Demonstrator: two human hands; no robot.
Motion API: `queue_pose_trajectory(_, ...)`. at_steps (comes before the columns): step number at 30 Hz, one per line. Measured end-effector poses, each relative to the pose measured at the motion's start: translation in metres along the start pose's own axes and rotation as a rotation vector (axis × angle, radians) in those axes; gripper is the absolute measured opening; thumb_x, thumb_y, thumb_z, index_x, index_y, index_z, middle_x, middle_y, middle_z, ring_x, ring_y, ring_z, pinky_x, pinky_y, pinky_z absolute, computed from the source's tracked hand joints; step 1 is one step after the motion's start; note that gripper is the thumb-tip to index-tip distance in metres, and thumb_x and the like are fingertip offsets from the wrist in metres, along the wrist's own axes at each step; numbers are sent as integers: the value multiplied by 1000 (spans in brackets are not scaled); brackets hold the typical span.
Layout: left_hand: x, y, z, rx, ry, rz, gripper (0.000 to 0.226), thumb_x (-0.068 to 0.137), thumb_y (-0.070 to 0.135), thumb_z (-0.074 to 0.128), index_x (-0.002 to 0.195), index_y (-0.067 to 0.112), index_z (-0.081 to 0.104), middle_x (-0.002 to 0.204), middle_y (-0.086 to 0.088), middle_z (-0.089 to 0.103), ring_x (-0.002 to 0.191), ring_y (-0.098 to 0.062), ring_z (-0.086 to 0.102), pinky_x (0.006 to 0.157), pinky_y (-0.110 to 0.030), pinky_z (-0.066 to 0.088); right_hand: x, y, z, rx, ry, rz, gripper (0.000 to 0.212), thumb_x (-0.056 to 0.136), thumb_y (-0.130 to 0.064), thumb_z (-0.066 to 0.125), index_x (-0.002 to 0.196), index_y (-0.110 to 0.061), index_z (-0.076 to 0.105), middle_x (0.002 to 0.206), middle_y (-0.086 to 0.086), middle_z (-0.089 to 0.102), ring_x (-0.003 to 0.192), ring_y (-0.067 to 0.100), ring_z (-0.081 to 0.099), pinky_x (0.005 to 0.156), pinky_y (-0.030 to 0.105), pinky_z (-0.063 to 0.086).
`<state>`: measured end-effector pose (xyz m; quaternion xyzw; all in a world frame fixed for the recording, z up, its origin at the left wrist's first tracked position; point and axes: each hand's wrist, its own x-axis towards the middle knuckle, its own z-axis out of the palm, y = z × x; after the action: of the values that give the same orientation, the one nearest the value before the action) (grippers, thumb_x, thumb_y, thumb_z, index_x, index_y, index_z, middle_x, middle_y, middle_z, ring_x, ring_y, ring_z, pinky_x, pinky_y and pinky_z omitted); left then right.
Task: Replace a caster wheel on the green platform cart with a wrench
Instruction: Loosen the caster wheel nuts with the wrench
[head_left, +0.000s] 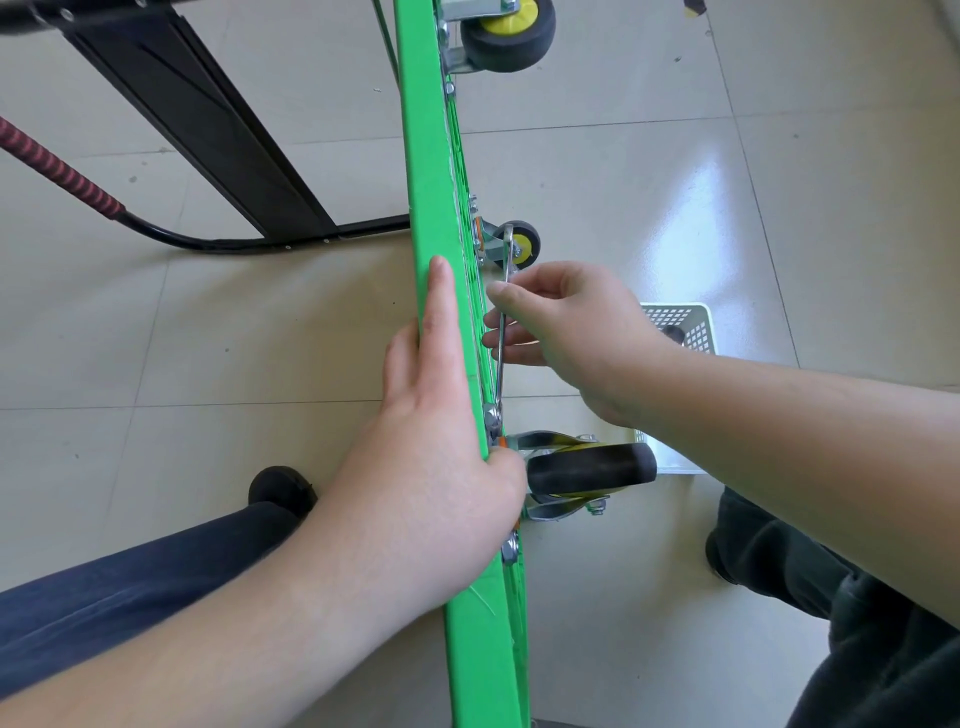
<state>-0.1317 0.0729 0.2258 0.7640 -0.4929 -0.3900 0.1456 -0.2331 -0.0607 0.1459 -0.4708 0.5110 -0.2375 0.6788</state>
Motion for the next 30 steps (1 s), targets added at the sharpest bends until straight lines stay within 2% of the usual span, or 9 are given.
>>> queue_pose_trajectory(7,1,0,0,-12,6,3,121,89,18,62,141,65,-36,154,40,1,79,-5,61,53,-16,42,-24,-7,-4,-114,-80,-197,12,97,-22,71,97,-11,71,94,17,77,96,35,74,83,42,64)
queue_pose_trajectory(9,1,0,0,-21,10,1,121,88,17,62,141,66,-35,152,41,4,72,-9,62,50,-16,42,-30,-7,-6,-139,-109,-249,14,96,-24,71,100,-10,72,95,18,75,96,38,72,86,47,63)
queue_pose_trajectory(11,0,0,0,-27,12,1,121,88,16,62,141,66,-35,152,40,5,72,-11,63,52,-16,42,-38,-5,-8,-159,-129,-305,16,94,-28,72,99,-12,72,93,14,76,94,36,73,89,52,60)
queue_pose_trajectory(14,1,-2,1,-41,19,8,121,88,15,63,143,66,-33,151,40,6,80,-15,62,57,-15,42,-51,0,-12,-196,-162,-384,16,94,-25,73,102,-11,73,94,6,77,95,25,75,92,50,59)
queue_pose_trajectory(16,2,-3,2,-47,27,20,121,88,15,63,143,65,-32,153,39,5,95,-7,56,61,-7,42,-58,5,-14,-222,-179,-425,13,94,-19,74,104,-10,73,96,3,76,97,18,74,92,43,60)
queue_pose_trajectory(19,3,-6,4,-42,33,27,121,88,15,64,143,65,-32,152,39,6,83,9,37,63,0,43,-65,8,-17,-188,-225,-458,11,94,-12,73,104,-7,73,97,7,75,98,19,73,89,36,61)
queue_pose_trajectory(22,3,-5,5,-29,34,16,121,88,15,63,143,65,-32,151,40,6,74,6,44,65,1,43,-65,8,-18,-183,-229,-472,11,94,-10,73,103,-6,72,97,7,76,98,19,73,89,35,61)
queue_pose_trajectory(25,2,-3,4,-18,28,6,121,88,15,63,143,66,-32,153,38,5,71,21,46,61,-2,45,-57,3,-16,-203,-192,-483,15,93,-18,75,104,-8,72,96,7,76,97,21,74,91,43,61)
queue_pose_trajectory(30,1,0,1,-19,15,1,121,89,17,64,142,65,-34,153,35,7,72,-2,60,56,-14,48,-36,-19,-18,-71,-96,-407,9,95,-17,72,98,-9,70,92,14,77,91,28,77,87,49,62)
